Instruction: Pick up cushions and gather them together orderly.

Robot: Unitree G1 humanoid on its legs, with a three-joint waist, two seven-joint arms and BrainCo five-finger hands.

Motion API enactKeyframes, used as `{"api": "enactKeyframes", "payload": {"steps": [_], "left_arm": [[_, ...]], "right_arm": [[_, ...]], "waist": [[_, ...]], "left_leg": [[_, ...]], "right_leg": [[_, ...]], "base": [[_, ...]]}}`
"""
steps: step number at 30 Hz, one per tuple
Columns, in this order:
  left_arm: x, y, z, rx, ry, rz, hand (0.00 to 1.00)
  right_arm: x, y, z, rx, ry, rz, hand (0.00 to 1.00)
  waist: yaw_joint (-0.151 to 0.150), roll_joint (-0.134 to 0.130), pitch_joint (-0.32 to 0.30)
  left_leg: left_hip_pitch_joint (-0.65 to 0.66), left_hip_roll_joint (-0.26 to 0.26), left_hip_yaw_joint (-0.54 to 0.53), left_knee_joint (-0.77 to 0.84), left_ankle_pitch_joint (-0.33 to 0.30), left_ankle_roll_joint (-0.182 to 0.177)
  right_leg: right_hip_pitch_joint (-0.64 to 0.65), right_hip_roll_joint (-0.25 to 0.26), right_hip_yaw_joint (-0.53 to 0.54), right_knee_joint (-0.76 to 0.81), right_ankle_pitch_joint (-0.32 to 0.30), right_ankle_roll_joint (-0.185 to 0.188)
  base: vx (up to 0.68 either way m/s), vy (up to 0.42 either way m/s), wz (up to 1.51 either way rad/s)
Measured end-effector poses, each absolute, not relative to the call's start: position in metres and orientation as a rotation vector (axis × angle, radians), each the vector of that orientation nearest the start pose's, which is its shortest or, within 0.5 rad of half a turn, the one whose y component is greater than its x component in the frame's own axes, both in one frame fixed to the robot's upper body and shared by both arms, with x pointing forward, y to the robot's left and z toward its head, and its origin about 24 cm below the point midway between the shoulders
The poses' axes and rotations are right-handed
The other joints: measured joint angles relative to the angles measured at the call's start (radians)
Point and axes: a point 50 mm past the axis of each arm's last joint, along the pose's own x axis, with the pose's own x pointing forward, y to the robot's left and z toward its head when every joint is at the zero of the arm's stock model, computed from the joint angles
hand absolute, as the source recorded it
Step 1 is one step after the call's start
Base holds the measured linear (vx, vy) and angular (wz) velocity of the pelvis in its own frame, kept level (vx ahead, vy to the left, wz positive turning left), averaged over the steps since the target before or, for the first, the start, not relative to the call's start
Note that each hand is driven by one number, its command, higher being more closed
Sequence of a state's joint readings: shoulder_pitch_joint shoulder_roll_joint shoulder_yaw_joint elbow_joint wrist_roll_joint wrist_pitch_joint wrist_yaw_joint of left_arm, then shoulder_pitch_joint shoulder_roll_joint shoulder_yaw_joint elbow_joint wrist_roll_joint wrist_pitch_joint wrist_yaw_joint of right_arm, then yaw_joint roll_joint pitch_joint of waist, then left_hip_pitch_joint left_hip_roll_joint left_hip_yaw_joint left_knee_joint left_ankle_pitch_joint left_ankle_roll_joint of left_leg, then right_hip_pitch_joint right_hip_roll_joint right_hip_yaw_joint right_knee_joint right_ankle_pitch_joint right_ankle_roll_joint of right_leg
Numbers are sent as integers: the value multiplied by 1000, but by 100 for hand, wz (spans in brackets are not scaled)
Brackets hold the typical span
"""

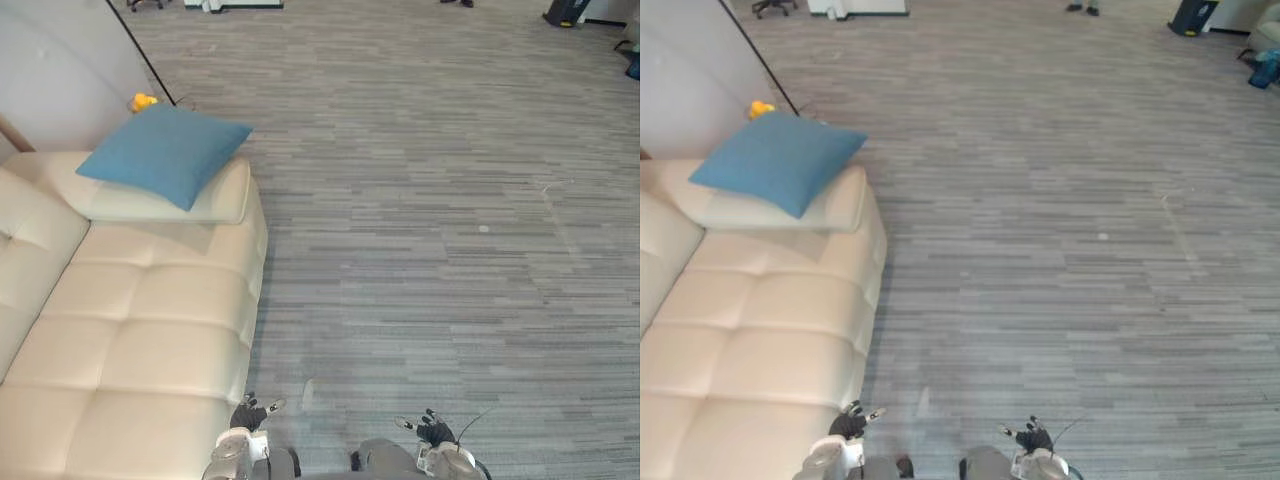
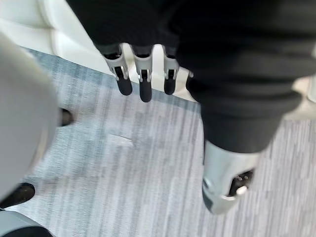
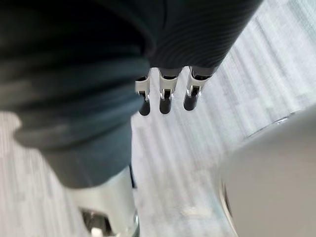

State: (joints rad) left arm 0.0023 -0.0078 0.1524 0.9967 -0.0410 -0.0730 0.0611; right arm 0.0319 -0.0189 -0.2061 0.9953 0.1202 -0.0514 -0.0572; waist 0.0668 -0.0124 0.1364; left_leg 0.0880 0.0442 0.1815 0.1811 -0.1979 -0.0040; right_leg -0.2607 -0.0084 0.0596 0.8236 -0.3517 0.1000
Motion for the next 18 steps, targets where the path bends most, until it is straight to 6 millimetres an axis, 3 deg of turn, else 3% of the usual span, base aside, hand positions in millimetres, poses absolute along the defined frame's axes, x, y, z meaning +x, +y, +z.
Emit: {"api": "enactKeyframes", "payload": {"steps": [3,5,6,7,8,9,10,11,13,14,16,18], "left_arm": [[145,166,-146,-82,921,198,0],[144,164,-148,-84,940,190,0],[141,164,-150,-83,953,187,0],[139,159,-151,-94,963,179,0],[140,157,-151,-99,962,176,0],[141,151,-150,-111,956,168,0],[142,150,-150,-114,954,165,0],[146,148,-148,-116,944,155,0],[153,149,-144,-111,904,156,0],[152,148,-143,-107,900,150,0],[158,143,-140,-94,876,116,0],[161,143,-138,-93,866,115,0]], "right_arm": [[129,-193,-150,177,950,-353,0],[129,-200,-149,190,946,-387,0],[122,-203,-151,196,961,-408,0],[118,-210,-151,204,967,-443,0],[117,-212,-151,198,970,-446,0],[115,-213,-152,194,976,-446,0],[114,-212,-152,195,980,-443,0],[114,-210,-153,196,982,-437,0],[112,-208,-154,187,992,-422,0],[111,-207,-154,183,994,-418,0],[116,-206,-153,184,984,-413,0],[122,-205,-150,188,965,-407,0]], "waist": [[-3,8,5],[-13,14,13],[-18,6,16],[-19,30,15],[-19,32,13],[-21,38,11],[-25,40,12],[-27,47,20],[-16,40,24],[-8,37,23],[-4,36,22],[-1,35,24]], "left_leg": [[34,27,-3,-58,-18,-19],[64,37,-13,-74,-38,-42],[98,33,-41,-75,-57,-57],[118,43,-67,-48,-50,-56],[110,46,-77,-18,-47,-59],[14,63,-109,198,-42,-86],[-28,72,-111,287,-30,-108],[-147,109,-109,560,14,-181],[-232,139,-60,762,7,-167],[-265,142,-28,780,-1,-152],[-339,141,53,711,-25,-107],[-365,97,150,427,-17,-69]], "right_leg": [[-78,-2,-56,-189,23,-37],[-104,12,-27,-313,105,-52],[-89,3,-32,-326,187,-101],[-71,6,-52,-285,141,-122],[-66,6,-54,-274,122,-126],[-34,6,-73,-280,86,-140],[-15,6,-80,-291,82,-144],[66,13,-106,-342,72,-160],[186,13,-132,-413,67,-170],[234,11,-141,-446,67,-170],[311,10,-158,-524,68,-170],[387,8,-160,-584,64,-161]], "base": [[254,-84,-5],[330,-188,11],[499,-274,34],[429,-233,29],[487,-309,28],[298,-228,28],[466,-326,54],[336,-200,46],[366,-181,31],[382,-156,18],[335,-84,12],[393,-12,5]]}}
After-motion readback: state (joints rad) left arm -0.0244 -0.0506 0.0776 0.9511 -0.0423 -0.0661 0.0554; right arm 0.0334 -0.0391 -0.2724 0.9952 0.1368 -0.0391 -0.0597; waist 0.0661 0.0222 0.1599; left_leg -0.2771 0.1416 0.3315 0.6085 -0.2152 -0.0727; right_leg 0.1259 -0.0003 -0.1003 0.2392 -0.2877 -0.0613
